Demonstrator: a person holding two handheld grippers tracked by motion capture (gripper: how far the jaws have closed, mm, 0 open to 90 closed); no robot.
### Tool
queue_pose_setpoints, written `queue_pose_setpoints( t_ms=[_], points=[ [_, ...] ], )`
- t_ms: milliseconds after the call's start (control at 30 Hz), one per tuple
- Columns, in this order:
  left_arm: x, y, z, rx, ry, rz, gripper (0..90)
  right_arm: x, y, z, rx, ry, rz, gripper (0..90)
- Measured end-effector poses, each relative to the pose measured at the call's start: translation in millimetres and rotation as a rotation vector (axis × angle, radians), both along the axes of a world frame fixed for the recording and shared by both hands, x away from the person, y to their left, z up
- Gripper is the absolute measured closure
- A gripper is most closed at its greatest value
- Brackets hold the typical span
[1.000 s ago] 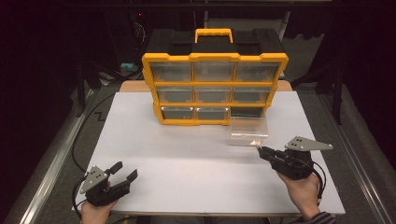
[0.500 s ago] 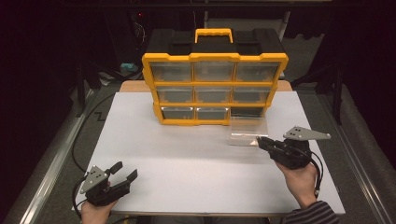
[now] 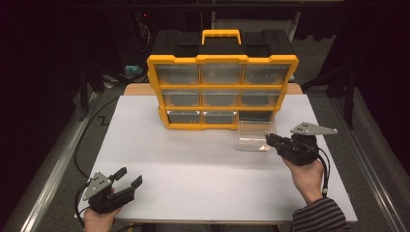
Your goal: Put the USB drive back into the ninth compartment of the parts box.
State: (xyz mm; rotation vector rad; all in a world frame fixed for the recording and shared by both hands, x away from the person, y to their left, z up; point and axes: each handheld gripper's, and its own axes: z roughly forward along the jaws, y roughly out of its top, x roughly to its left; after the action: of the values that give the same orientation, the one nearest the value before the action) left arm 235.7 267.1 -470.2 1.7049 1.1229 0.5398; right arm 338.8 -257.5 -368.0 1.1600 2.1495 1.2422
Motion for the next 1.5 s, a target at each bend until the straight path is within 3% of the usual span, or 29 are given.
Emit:
queue_pose_setpoints(
  t_ms=[400, 733, 800, 1233, 1500],
  points=[
    [0.0, 0.1, 0.0, 0.001, 0.0, 0.0, 32.4, 22.9, 5.7, -3.0, -0.049, 0.025, -0.039, 79.3],
    [0.1, 0.2, 0.0, -0.001, 0.0, 0.001, 32.4, 37.5, 6.3, -8.1, -0.054, 0.051, -0.07, 78.8],
    [-0.1, 0.3, 0.1, -0.001, 0.0, 0.0, 32.3, 38.7, 5.6, -9.3, -0.053, 0.056, -0.079, 75.1],
    [0.1, 0.2, 0.1, -0.001, 0.001, -0.001, 32.4, 14.7, 1.6, -5.7, -0.073, 0.008, -0.051, 57.7],
    [0.3, 0.0, -0.2, -0.001, 0.002, 0.001, 32.3, -5.8, -10.4, -9.7, -0.04, -0.01, -0.043, 52.6]
  ],
)
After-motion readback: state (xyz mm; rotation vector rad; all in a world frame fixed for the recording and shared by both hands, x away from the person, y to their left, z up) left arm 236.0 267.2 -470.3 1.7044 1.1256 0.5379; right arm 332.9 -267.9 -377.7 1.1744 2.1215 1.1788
